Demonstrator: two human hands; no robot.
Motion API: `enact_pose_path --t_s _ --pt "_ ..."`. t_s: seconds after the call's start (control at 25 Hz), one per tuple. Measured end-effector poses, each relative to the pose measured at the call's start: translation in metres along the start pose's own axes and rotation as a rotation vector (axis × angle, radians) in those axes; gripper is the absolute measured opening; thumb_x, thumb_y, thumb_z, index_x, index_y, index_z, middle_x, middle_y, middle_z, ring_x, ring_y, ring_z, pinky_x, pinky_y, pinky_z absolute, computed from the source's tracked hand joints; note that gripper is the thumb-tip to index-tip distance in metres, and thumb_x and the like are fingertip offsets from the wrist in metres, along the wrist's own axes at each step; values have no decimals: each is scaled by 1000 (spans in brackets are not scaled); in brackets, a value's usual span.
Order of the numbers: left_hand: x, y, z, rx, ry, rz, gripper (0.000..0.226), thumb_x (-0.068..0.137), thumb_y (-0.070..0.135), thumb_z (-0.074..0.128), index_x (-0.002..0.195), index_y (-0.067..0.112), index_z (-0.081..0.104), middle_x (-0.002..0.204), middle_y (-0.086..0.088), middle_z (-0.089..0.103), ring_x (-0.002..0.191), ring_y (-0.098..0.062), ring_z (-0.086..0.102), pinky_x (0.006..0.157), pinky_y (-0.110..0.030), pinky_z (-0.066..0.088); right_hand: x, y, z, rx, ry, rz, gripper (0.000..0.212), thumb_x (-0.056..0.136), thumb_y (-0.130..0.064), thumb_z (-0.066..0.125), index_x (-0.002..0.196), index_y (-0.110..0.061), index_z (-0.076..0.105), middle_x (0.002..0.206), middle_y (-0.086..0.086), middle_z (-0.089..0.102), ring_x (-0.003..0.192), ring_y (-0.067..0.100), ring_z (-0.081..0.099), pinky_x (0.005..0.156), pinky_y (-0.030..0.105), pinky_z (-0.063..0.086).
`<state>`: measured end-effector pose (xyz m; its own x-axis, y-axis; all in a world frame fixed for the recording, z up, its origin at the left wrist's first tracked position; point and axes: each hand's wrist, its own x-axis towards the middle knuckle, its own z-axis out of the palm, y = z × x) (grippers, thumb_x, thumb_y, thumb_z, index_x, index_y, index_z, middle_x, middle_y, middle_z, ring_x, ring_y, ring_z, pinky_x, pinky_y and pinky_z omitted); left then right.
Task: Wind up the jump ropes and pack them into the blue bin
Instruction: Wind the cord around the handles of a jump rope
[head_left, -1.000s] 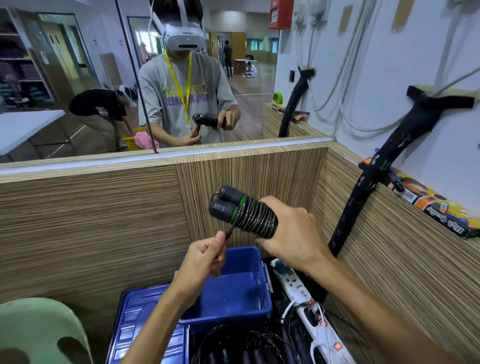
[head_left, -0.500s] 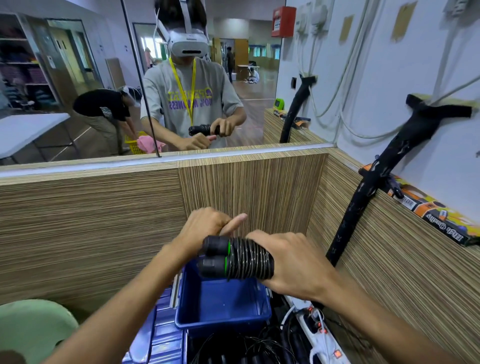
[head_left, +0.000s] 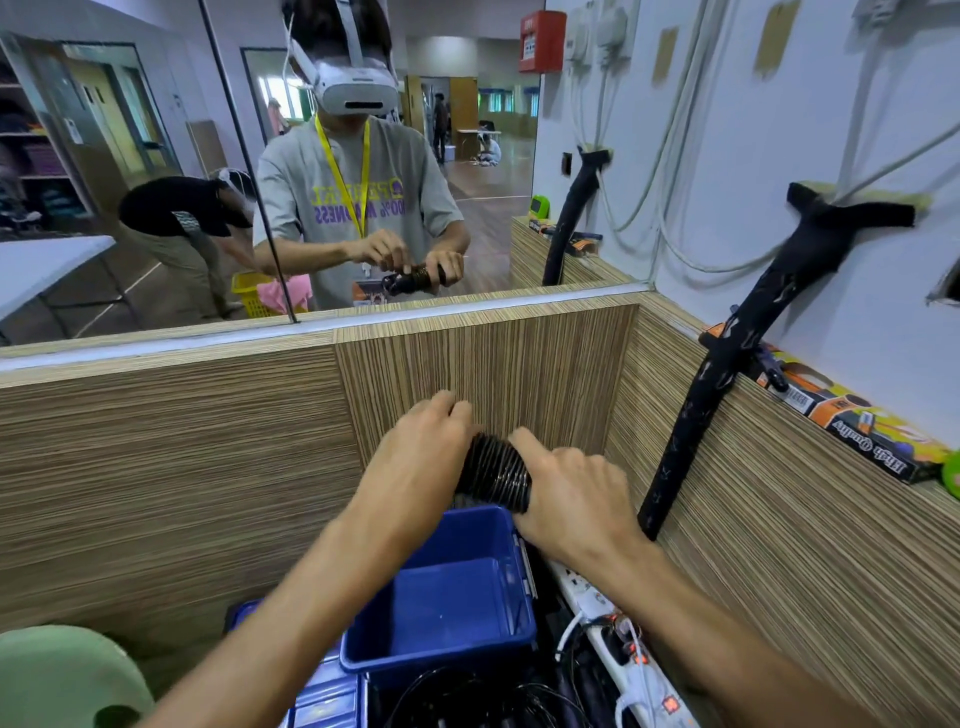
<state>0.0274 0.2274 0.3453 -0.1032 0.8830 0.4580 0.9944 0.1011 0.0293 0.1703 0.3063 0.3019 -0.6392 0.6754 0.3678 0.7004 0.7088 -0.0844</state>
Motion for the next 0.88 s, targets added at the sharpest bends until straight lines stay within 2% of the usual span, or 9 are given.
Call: enact_pose_path --t_s 0.12,0.16,0.32,0.4,0.52,0.6,0.72,0.8,0.88 --pt "-25 4 24 -91 152 -105 55 75 -10 71 126 4 57 97 -3 55 86 -21 54 69 -30 47 7 0 0 -7 18 15 46 79 -42 71 110 -30 40 69 -6 57 60 23 61 51 31 36" --pt "-30 5 29 -107 209 -127 62 71 -13 72 128 4 57 101 -4 59 90 -21 54 73 -31 46 7 -1 1 -10 29 9 43 79 -39 70 110 -30 41 70 -6 58 62 24 62 51 31 36" --pt "-39 5 35 -171 393 -147 48 80 -3 71 126 5 62 108 -3 70 116 -28 54 94 -43 44 9 -4 0 10 40 27 43 79 -41 69 109 -30 40 74 -6 59 64 22 62 53 30 37" --pt "-43 9 40 -292 435 -174 38 86 5 67 123 7 64 113 -4 71 121 -27 56 102 -52 43 8 -3 1 33 45 37 43 79 -42 70 110 -30 42 74 -7 60 64 22 62 53 29 41" --pt "-45 12 41 -477 462 -217 33 85 6 70 118 8 68 113 -3 70 115 -20 60 96 -40 51 4 1 -1 108 49 18 48 81 -46 69 120 -32 45 80 -8 62 71 19 64 58 29 44" --pt "-43 11 37 -514 468 -223 33 83 6 72 115 9 69 111 -1 69 110 -17 62 93 -31 51 3 5 -5 187 5 -15 70 76 -64 68 133 -37 39 90 -9 65 82 18 67 68 33 53" --pt "-39 13 28 -517 468 -225 33 81 7 74 114 10 71 108 1 70 108 -16 62 92 -26 48 3 7 -12 200 -92 -45 100 64 -90 51 147 -43 20 92 -8 67 89 18 68 79 41 56" --pt "-38 14 24 -525 446 -219 33 81 10 74 114 11 71 108 1 71 107 -15 62 92 -25 48 4 7 -12 198 -88 -73 97 69 -88 48 149 -45 13 93 -7 68 89 20 68 80 42 55" --pt "-40 13 23 -544 414 -215 34 82 14 73 116 13 70 108 3 71 104 -12 62 89 -23 50 4 8 -15 209 -89 -106 87 76 -80 50 148 -45 16 99 -4 67 89 20 67 78 39 55"
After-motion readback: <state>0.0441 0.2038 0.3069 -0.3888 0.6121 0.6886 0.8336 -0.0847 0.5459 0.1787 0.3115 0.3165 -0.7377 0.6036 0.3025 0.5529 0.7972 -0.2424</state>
